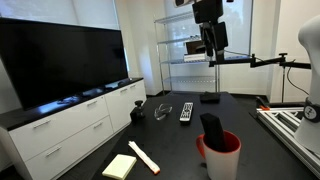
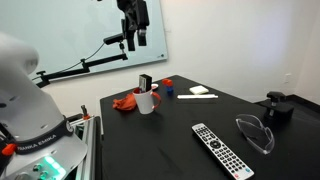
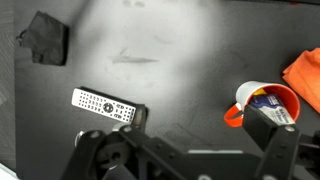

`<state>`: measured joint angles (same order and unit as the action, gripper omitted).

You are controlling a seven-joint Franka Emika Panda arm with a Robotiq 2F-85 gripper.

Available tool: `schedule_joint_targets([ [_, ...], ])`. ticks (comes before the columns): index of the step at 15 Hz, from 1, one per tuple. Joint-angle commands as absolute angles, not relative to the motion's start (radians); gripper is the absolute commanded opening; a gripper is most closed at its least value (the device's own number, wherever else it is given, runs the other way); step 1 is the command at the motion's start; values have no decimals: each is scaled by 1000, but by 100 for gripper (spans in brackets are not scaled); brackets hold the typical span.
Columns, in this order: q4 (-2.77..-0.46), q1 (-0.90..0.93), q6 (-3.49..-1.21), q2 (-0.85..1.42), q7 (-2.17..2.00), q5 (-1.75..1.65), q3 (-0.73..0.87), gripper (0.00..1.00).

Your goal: Move the remote control backwards.

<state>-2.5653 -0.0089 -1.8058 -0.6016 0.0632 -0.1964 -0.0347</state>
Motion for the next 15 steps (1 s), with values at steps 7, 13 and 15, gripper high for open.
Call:
schedule_joint_targets([
  [7, -2598, -29, -2123, -509, 593, -186, 306, 100],
  [13, -2606, -78, -2146, -448, 636, -206, 310, 100],
  [15, -2600, -82, -2148, -434, 635, -207, 308, 100],
])
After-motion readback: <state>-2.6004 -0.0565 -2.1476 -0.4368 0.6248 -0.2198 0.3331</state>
